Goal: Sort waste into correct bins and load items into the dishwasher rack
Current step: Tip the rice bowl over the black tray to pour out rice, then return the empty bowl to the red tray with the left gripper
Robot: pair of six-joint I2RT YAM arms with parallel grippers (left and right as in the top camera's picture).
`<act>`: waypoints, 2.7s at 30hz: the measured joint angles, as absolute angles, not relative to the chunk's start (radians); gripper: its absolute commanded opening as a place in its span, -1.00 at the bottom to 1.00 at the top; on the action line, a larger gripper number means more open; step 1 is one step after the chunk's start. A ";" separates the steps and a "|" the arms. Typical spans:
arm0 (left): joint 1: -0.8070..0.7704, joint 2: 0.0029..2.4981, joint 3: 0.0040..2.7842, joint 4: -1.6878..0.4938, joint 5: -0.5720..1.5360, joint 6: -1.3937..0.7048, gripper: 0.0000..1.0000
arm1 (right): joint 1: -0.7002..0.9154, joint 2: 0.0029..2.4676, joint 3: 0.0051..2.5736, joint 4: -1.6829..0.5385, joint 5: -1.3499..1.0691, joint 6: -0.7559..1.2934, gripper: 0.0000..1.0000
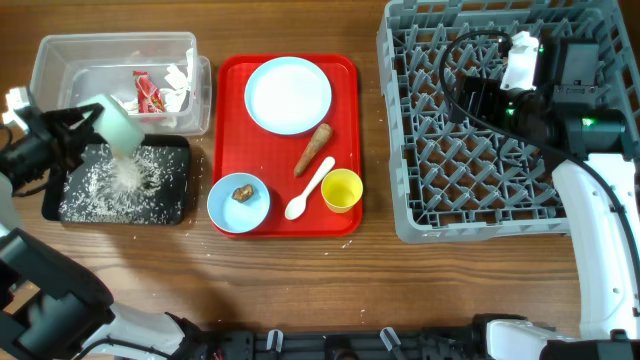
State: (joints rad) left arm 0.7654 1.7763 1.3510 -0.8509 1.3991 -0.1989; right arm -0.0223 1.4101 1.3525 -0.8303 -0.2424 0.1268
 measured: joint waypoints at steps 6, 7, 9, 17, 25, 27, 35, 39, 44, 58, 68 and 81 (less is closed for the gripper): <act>0.766 1.776 1.351 -0.851 1.532 -0.207 -0.92 | -0.022 1.410 1.353 -0.831 -0.242 0.127 1.00; 0.766 1.776 1.351 -0.851 1.536 -0.207 -0.92 | -0.022 1.410 1.353 -0.831 -0.242 0.127 0.99; 0.766 1.776 1.351 -0.851 1.540 -0.207 -0.92 | -0.022 1.410 1.353 -0.831 -0.242 0.127 0.99; 0.766 1.776 1.351 -0.842 1.543 -0.207 -0.92 | -0.022 1.410 1.353 -0.830 -0.242 0.127 0.99; 0.762 1.776 1.351 -0.868 1.226 -0.243 -0.92 | -0.022 1.410 1.353 -0.830 -0.242 0.127 0.99; 0.753 1.776 1.350 -0.887 0.998 -0.293 -0.92 | -0.022 1.410 1.353 -0.830 -0.242 0.127 0.99; 0.741 1.776 1.350 -0.901 0.971 -0.279 -0.92 | -0.022 1.410 1.353 -0.830 -0.242 0.142 0.99; 0.733 1.776 1.350 -0.893 1.198 -0.220 -0.92 | -0.022 1.410 1.353 -0.830 -0.242 0.146 1.00; 0.717 1.776 1.349 -0.847 1.410 -0.192 -0.92 | -0.022 1.410 1.353 -0.830 -0.242 0.146 0.99; 0.119 1.755 1.349 -0.773 0.979 -0.258 -0.92 | -0.022 1.410 1.353 -0.831 -0.242 0.146 1.00; -0.371 1.792 1.349 -0.765 -0.038 -0.380 -0.80 | -0.022 1.410 1.353 -0.831 -0.242 0.146 0.99; -0.396 1.863 1.350 -0.839 -0.178 -0.397 -0.49 | -0.022 1.410 1.353 -0.839 -0.242 0.146 0.99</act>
